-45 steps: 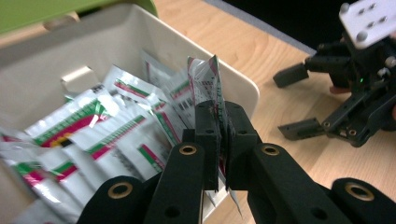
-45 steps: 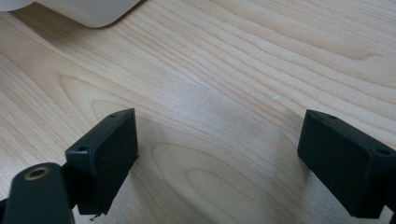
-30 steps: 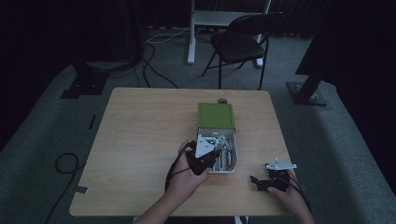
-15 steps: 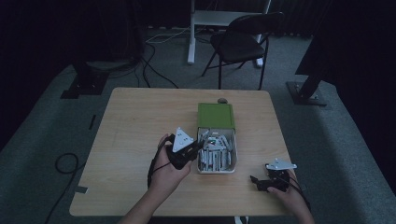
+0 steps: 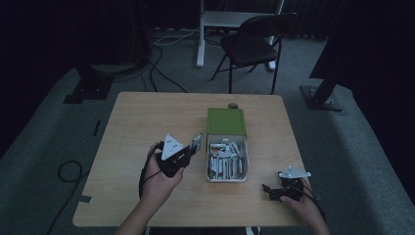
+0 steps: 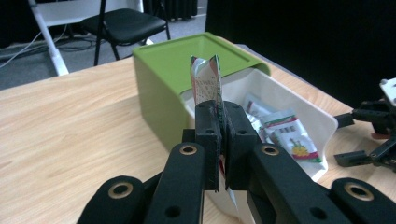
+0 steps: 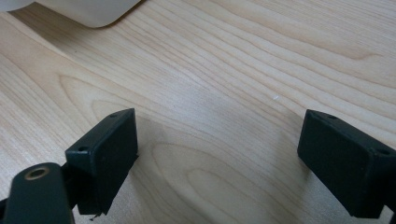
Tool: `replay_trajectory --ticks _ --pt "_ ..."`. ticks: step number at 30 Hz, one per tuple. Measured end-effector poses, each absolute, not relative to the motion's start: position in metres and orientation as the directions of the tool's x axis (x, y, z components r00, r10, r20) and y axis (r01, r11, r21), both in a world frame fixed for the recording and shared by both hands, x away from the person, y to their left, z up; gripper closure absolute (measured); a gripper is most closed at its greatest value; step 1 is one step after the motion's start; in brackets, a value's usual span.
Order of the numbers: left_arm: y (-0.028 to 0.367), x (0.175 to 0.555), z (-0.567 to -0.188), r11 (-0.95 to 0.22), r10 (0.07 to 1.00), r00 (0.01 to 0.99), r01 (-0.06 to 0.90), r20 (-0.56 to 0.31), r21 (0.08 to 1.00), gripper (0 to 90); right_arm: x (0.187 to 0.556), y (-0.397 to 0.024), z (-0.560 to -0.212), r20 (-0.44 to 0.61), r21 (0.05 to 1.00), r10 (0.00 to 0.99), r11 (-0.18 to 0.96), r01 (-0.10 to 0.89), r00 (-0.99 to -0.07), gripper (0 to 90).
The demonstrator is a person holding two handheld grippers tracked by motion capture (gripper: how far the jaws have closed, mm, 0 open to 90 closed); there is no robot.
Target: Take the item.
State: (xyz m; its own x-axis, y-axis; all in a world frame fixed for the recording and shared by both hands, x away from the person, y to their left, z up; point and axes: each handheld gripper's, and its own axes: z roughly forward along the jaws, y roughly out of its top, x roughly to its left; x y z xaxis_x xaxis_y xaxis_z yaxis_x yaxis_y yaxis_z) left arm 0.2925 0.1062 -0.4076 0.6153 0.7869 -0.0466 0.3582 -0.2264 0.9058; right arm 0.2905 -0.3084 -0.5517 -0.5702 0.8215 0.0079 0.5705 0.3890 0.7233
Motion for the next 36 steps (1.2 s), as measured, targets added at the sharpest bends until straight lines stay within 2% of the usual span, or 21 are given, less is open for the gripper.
replay_trajectory --ticks 18,36 --pt "0.172 0.298 -0.452 -0.168 0.853 0.517 0.404 -0.074 0.899 87.0 0.291 -0.308 -0.552 0.007 0.723 0.821 0.390 0.570 -0.571 11.7" --pt "0.202 0.302 -0.491 -0.168 0.893 0.446 0.467 -0.067 0.868 87.0 0.290 -0.308 -0.552 0.006 0.724 0.821 0.390 0.569 -0.571 11.8"
